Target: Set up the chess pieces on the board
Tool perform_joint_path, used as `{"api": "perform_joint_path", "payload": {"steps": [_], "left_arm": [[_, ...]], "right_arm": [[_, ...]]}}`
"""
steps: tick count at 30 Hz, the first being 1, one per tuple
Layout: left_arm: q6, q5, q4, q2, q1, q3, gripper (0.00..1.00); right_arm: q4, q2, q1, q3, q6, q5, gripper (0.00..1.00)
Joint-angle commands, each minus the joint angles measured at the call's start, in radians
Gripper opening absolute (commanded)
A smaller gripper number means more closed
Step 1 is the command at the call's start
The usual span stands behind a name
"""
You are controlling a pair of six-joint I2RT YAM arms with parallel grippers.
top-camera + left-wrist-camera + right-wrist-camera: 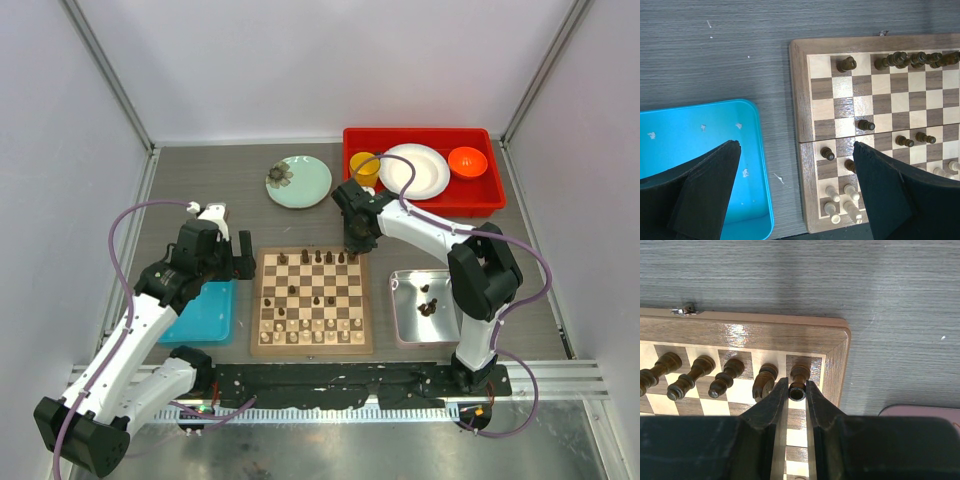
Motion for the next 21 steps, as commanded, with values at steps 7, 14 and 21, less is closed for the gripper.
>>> {"api": "perform_joint_path", "payload": {"steps": [7, 14, 21], "left_arm": [[0.016, 0.02, 0.03, -0.001, 0.005, 0.003, 1.0], [0.016, 0.02, 0.03, -0.001, 0.005, 0.003, 1.0], [0.016, 0.018, 0.03, -0.001, 0.005, 0.003, 1.0]], "right_arm": [[-0.01, -0.023, 0.008, 0.001, -0.01, -0.004, 0.06], [-0.018, -0.023, 0.008, -0.005, -0.014, -0.009, 0.06], [-0.022, -0.027, 0.008, -0.01, -0.017, -0.011, 0.06]]}}
